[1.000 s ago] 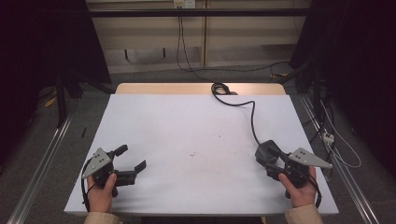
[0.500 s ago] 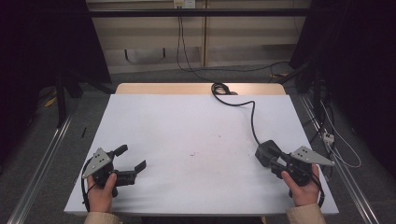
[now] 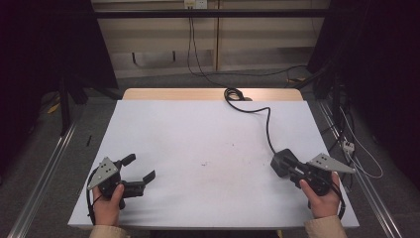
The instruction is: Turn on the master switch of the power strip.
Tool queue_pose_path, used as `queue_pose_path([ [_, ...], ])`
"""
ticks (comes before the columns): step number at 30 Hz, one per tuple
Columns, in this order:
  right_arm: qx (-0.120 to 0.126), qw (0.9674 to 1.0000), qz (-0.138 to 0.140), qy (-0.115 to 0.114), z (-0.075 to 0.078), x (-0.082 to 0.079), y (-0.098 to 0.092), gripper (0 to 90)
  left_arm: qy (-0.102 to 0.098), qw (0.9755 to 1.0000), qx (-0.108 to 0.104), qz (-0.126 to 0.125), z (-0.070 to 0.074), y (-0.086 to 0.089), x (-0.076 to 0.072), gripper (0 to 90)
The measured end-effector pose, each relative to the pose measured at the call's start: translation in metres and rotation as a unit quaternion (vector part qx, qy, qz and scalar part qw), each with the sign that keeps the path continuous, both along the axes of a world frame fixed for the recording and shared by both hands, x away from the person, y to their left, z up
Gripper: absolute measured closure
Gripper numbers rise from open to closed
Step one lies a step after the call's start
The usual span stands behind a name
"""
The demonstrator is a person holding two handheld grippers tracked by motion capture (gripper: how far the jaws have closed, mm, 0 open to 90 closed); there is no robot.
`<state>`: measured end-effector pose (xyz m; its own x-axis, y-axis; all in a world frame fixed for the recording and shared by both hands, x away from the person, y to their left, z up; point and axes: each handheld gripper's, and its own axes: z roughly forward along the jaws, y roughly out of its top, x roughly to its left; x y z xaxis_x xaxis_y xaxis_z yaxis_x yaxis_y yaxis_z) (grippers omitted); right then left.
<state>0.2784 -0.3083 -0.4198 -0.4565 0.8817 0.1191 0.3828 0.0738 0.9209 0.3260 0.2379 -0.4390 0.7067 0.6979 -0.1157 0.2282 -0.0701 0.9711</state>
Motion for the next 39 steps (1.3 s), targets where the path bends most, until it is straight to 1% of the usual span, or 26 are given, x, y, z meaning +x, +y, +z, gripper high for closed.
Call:
queue_pose_path([
  [3,0.000,1.0000,-0.002,0.005,0.001,0.001,-0.003,76.3,0.001,1.0000,0.000,0.000,0.000,0.000,0.000,3.5],
  [6,-0.005,0.9999,-0.005,0.012,0.000,0.002,-0.004,78.1,0.000,1.0000,0.000,0.000,0.000,0.000,0.000,3.5],
  [10,-0.008,0.9998,-0.007,0.017,0.001,0.002,-0.004,80.0,-0.001,1.0000,0.001,0.000,0.000,0.000,0.000,3.5],
  [18,-0.009,0.9997,-0.011,0.018,0.001,0.003,-0.006,85.4,0.000,1.0000,0.000,0.000,0.000,0.000,0.000,3.5],
  [24,-0.007,0.9996,-0.019,0.018,0.001,0.004,-0.010,89.4,0.000,1.0000,0.000,0.000,0.000,0.000,0.000,3.5],
  [33,-0.013,0.9994,-0.028,0.017,0.001,0.008,-0.013,90.0,0.000,1.0000,0.001,0.000,0.000,-0.001,-0.001,3.5],
  [39,-0.011,0.9992,-0.034,0.018,0.001,0.009,-0.016,90.0,0.000,1.0000,0.001,0.000,0.000,-0.001,-0.001,3.5],
])
